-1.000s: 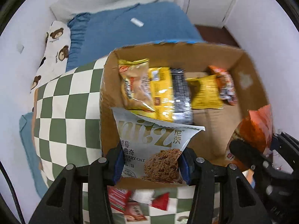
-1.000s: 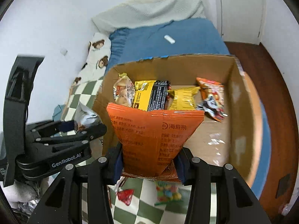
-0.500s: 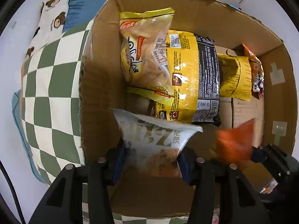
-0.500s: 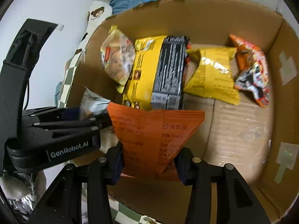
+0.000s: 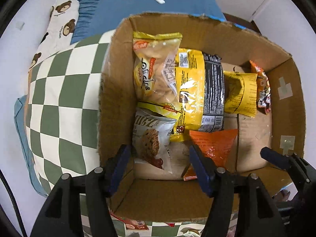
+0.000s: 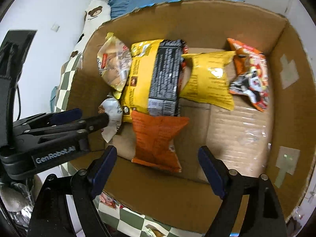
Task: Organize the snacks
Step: 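Drop both packets into the box and open both grippers, then withdraw both grippers from the box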
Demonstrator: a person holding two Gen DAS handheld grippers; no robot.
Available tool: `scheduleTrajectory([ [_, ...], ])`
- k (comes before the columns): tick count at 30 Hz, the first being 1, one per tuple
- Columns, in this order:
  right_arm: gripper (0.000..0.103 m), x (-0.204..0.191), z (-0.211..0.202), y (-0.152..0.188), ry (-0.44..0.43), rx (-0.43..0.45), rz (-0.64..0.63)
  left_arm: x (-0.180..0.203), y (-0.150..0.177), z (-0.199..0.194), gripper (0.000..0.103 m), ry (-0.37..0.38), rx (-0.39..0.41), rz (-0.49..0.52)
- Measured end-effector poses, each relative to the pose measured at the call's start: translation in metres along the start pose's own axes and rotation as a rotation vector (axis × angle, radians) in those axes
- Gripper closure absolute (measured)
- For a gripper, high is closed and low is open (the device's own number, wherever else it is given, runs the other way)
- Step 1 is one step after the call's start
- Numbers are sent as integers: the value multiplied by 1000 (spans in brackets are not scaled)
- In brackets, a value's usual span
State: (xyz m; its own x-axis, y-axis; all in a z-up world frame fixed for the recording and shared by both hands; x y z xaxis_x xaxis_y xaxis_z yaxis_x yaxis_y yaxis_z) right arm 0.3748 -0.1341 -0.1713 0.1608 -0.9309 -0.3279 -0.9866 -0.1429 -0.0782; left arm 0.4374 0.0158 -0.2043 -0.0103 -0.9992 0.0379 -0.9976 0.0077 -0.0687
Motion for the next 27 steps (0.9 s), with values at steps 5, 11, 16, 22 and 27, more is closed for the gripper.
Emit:
scheduleTrajectory([
  [5, 16, 9, -16, -1, 39, 40, 23, -3, 12, -22, 42, 20, 83, -26],
  [11, 17, 16, -50, 11, 109, 140, 28, -6, 31, -58, 42, 25, 238, -44],
  [16, 16, 10, -84, 25, 161, 267, 20, -5, 52, -93, 42, 16, 377, -33],
  [22, 16, -2, -119, 48, 172, 375, 14, -3, 83, -119, 42, 18, 474, -23],
  [27, 16, -12, -139, 74, 141, 424, 19, -7, 107, -121, 20, 19, 493, -11],
])
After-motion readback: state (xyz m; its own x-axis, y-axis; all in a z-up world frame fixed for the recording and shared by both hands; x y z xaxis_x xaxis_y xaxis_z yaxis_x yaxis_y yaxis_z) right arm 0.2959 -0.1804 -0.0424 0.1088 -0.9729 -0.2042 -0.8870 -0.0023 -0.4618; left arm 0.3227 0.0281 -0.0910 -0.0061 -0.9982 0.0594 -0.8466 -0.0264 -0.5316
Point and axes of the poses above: each gripper's, at about its wrist camera, not at the fingertips, and z roughly the way its jaws point, x to its right, y to its underside, the point moved 1 cm from there along z, roughly the way its jaws point, and after that the axes turned 1 degree about -z, right-handed, at the moved point
